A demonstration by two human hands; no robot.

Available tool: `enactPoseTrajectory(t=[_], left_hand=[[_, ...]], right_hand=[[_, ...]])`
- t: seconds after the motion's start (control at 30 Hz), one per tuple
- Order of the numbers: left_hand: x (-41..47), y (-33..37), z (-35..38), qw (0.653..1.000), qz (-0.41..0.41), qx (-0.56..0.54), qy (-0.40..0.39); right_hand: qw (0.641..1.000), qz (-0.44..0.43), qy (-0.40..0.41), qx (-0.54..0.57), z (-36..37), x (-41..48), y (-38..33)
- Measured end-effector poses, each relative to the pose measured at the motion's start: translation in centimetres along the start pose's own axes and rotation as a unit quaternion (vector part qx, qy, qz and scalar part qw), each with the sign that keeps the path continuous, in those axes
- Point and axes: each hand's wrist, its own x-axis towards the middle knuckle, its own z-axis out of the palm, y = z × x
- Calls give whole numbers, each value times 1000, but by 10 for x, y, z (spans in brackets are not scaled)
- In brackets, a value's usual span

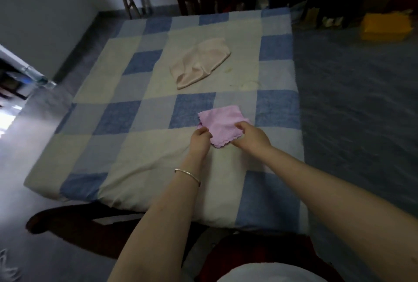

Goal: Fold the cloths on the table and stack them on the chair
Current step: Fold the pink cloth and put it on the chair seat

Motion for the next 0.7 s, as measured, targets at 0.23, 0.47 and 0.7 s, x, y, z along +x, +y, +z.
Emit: enactPoseTrajectory(t=[0.23,0.47,0.7], left_hand=[[-32,19,45,994,-33,-33,95],[-53,21,88,980,-34,-79,181],[-59,17,128,964,-52,-134,224]], right_hand=[[997,-38,-46,-54,-43,14,28],[988,-78,-95,-90,-78,22,55],[984,-114,-108,-83,-98,29,71]])
